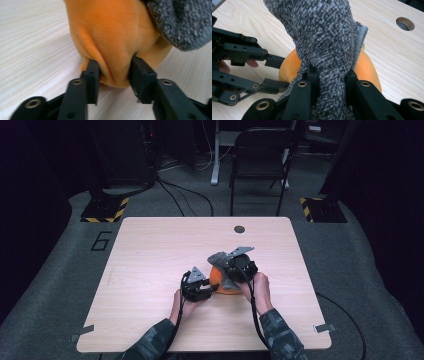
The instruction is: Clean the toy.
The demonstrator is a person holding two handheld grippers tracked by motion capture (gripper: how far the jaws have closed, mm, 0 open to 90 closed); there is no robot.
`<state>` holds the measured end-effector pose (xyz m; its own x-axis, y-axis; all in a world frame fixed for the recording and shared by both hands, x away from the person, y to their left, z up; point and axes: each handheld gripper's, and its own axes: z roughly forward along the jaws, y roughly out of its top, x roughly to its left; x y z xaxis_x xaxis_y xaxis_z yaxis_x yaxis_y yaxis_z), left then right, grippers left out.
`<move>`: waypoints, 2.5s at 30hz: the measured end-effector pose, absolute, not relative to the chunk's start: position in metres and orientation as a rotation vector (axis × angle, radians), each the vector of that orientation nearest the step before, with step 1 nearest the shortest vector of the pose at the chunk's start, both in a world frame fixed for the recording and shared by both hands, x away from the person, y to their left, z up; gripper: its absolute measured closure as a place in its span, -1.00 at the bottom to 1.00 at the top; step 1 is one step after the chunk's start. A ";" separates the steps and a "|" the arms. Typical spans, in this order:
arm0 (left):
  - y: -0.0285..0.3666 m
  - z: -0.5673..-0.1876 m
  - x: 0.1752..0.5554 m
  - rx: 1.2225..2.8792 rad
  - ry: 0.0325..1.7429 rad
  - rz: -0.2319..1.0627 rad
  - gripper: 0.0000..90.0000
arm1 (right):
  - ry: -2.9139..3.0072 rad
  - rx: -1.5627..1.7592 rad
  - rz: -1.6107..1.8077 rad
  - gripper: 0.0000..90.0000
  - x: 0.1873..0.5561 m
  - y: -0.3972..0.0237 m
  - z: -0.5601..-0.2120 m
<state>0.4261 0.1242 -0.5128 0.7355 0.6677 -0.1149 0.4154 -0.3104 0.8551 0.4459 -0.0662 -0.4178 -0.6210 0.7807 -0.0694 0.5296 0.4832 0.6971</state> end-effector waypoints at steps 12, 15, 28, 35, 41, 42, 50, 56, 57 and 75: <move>0.123 -0.517 0.425 1.943 0.852 0.317 0.66 | 2.323 1.065 0.888 0.67 0.445 -0.069 -0.422; 0.124 -0.517 0.426 1.938 0.858 0.305 0.66 | 2.300 1.088 0.886 0.66 0.442 -0.075 -0.423; 0.126 -0.518 0.426 1.922 0.866 0.282 0.65 | 2.237 1.233 0.835 0.65 0.440 -0.117 -0.433; 0.127 -0.519 0.427 1.926 0.853 0.286 0.65 | 2.237 1.327 0.807 0.65 0.448 -0.134 -0.448; 0.126 -0.520 0.427 1.907 0.872 0.266 0.65 | 2.268 1.451 0.746 0.66 0.460 -0.147 -0.475; 0.126 -0.520 0.428 1.903 0.872 0.268 0.65 | 2.280 1.480 0.717 0.66 0.463 -0.147 -0.482; 0.128 -0.520 0.426 1.897 0.868 0.266 0.64 | 2.306 1.552 0.765 0.65 0.470 -0.162 -0.487; 0.127 -0.519 0.425 1.887 0.880 0.259 0.64 | 2.182 1.477 0.933 0.65 0.451 -0.169 -0.432; 0.127 -0.519 0.425 1.887 0.879 0.265 0.64 | 2.182 1.444 0.958 0.65 0.447 -0.165 -0.424; 0.125 -0.518 0.421 1.916 0.863 0.277 0.64 | 2.295 1.111 0.939 0.65 0.417 -0.074 -0.432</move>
<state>0.4214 0.1249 -0.5176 0.7218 0.6715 -0.1674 0.4481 -0.2692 0.8525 0.4175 -0.0738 -0.4319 -0.5918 0.8023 -0.0776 0.5177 0.4521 0.7263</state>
